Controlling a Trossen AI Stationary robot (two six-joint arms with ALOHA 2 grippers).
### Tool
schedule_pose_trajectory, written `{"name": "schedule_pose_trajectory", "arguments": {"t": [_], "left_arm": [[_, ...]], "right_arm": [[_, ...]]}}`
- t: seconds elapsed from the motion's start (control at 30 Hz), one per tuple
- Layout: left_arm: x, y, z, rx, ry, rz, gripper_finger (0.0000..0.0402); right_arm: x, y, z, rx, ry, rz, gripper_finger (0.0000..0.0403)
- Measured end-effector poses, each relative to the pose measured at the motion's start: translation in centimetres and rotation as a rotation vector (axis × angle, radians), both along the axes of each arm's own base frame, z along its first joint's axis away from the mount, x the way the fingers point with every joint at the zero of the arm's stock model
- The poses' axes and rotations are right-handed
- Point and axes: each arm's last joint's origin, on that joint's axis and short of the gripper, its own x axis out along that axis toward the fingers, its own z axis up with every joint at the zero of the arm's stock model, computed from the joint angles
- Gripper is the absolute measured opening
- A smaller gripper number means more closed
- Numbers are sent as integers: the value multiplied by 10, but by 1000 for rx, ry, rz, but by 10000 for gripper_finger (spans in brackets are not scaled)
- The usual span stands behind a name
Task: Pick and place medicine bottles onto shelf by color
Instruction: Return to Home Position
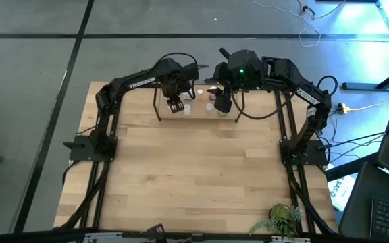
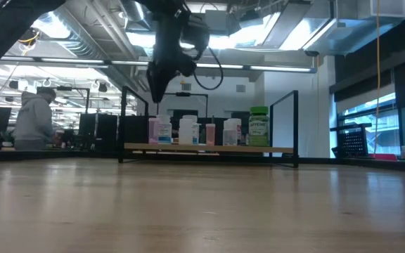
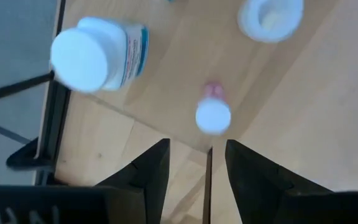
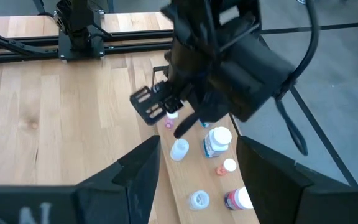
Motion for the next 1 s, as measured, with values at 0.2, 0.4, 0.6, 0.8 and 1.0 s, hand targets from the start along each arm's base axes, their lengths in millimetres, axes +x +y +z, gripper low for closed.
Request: {"name": "schedule_pose_trajectory", "arguments": {"t": [0.2, 0.4, 0.6, 0.8, 1.0], "left_arm": [[-8, -12, 28, -13, 5, 18, 149], [-30, -35, 71, 33, -111, -8, 138], [-64, -76, 121, 124, -267, -12, 81], [-103, -114, 159, 172, -433, -15, 9], [-147, -144, 173, 226, -516, -25, 2]], "right_arm": [[0, 0, 0, 0, 0, 0, 213], [0, 0, 0, 0, 0, 0, 213], [0, 0, 0, 0, 0, 0, 213], [0, 0, 0, 0, 0, 0, 213], [0, 0, 0, 0, 0, 0, 213]]}}
